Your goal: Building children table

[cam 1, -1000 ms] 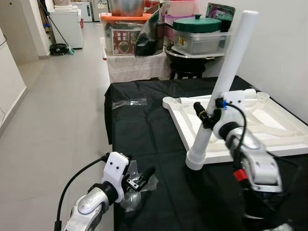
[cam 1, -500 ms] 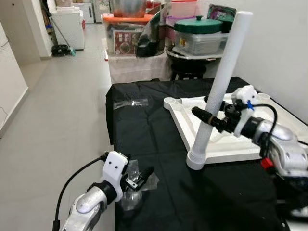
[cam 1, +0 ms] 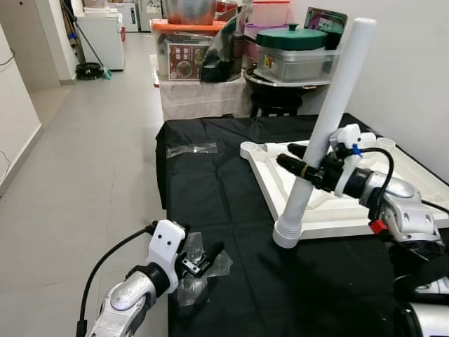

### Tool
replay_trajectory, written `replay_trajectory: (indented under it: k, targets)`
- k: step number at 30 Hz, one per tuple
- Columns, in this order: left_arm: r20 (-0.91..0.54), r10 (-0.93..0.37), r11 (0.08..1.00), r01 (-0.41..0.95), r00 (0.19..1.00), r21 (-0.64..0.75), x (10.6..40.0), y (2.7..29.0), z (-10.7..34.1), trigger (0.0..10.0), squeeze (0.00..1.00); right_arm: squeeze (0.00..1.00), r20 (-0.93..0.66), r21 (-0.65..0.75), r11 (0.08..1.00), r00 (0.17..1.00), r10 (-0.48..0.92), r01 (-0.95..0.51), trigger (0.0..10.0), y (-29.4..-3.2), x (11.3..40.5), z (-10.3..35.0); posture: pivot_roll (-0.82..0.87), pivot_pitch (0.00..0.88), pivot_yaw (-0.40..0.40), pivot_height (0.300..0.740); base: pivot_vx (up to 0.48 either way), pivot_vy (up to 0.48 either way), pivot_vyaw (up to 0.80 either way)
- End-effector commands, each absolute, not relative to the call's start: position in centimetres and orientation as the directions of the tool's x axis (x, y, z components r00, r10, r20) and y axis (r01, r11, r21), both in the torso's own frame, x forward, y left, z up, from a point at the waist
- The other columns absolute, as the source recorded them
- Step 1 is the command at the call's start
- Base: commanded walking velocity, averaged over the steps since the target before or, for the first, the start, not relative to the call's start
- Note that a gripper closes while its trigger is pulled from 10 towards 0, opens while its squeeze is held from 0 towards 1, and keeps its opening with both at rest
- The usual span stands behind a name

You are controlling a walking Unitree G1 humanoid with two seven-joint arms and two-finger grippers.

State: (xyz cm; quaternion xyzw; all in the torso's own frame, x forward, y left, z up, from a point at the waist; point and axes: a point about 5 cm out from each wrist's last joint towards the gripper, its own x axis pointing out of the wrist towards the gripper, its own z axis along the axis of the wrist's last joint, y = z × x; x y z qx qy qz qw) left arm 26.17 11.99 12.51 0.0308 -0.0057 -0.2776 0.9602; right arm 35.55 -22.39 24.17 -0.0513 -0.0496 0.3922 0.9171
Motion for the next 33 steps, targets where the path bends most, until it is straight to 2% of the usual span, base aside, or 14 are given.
replay_trajectory:
  k: [1,4,7,9,11,12,13,14,16,22,28,29,32,33]
  targets:
    - [-0.006,-0.534,0.844,0.534,0.845,0.056,26.0,12.0,12.4,10.0,0.00,0.00,0.023,-0.171,0.658,0.664,0.747,-0.734,0.0,-22.6,35.3,24.3,0.09,0.000,-0.074,0.740,0.000,0.000,0.00]
    - [-0.005,-0.538,0.842,0.537,0.843,0.056,26.1,11.9,12.4,10.0,0.00,0.00,0.025,-0.175,0.656,0.663,0.748,-0.734,0.0,-22.8,35.1,24.4,0.08,0.000,-0.069,0.740,0.000,0.000,0.00]
    - [-0.004,-0.543,0.838,0.542,0.840,0.055,26.1,11.8,12.5,10.0,0.00,0.00,0.009,-0.211,0.707,0.722,0.692,-0.675,0.0,-22.3,35.5,24.5,0.08,0.000,-0.064,0.740,0.000,0.000,0.00]
    - [-0.004,-0.543,0.838,0.542,0.840,0.055,26.1,11.8,12.5,10.0,0.00,0.00,0.009,-0.211,0.707,0.722,0.692,-0.675,0.0,-22.3,35.5,24.5,0.08,0.000,-0.064,0.740,0.000,0.000,0.00]
    - [-0.009,-0.545,0.837,0.544,0.839,0.056,26.2,11.9,12.4,10.0,0.00,0.00,0.031,-0.185,0.835,0.846,0.532,-0.518,0.0,-20.6,36.5,24.6,0.07,0.000,-0.053,0.740,0.000,0.000,0.00]
    - [-0.009,-0.545,0.837,0.544,0.839,0.056,26.2,11.9,12.4,10.0,0.00,0.00,0.031,-0.185,0.835,0.846,0.532,-0.518,0.0,-20.6,36.5,24.6,0.07,0.000,-0.053,0.740,0.000,0.000,0.00]
    - [-0.011,-0.549,0.834,0.548,0.836,0.058,26.2,11.8,12.4,10.0,0.00,0.00,0.050,-0.120,0.935,0.939,0.342,-0.334,0.0,-19.1,36.9,23.8,0.07,0.000,-0.047,0.740,0.000,0.000,0.00]
    - [-0.011,-0.549,0.834,0.548,0.836,0.058,26.2,11.8,12.4,10.0,0.00,0.00,0.050,-0.120,0.935,0.939,0.342,-0.334,0.0,-19.1,36.9,23.8,0.07,0.000,-0.047,0.740,0.000,0.000,0.00]
    - [-0.007,-0.554,0.831,0.553,0.833,0.056,26.3,11.6,12.6,10.0,0.00,0.00,0.021,0.000,0.995,0.995,0.102,-0.102,0.0,-15.5,35.9,21.4,0.08,0.000,-0.039,0.740,0.000,0.000,0.00]
    - [-0.011,-0.560,0.827,0.559,0.828,0.061,26.2,11.7,12.7,10.0,0.00,0.00,-0.029,0.057,0.998,0.999,0.041,-0.039,0.0,-12.4,33.6,19.8,0.07,0.000,-0.040,0.740,0.000,0.000,0.00]
    - [-0.011,-0.558,0.828,0.557,0.830,0.059,26.2,11.8,12.7,10.0,0.00,0.00,-0.017,0.062,0.998,1.000,0.027,-0.026,0.0,-12.3,33.6,20.6,0.07,0.000,-0.041,0.740,0.000,0.000,0.00]
    - [-0.008,-0.561,0.827,0.561,0.828,0.048,26.2,11.6,12.7,10.0,0.00,0.00,0.007,0.064,0.998,1.000,0.020,-0.021,1.7,-12.6,33.9,21.7,0.07,0.000,-0.041,0.740,0.000,0.000,0.00]
    - [-0.007,-0.563,0.825,0.563,0.826,0.044,26.2,11.5,12.7,10.0,0.00,0.00,0.015,0.065,0.998,1.000,0.023,-0.024,1.7,-12.7,34.1,22.1,0.07,0.000,-0.041,0.740,0.000,0.000,0.00]
    - [-0.007,-0.565,0.824,0.565,0.825,0.041,26.2,11.4,12.6,10.0,0.00,0.00,0.045,0.064,0.998,0.999,0.016,-0.018,10.0,-12.7,34.0,22.7,0.06,0.000,-0.041,0.740,0.000,0.000,0.00]
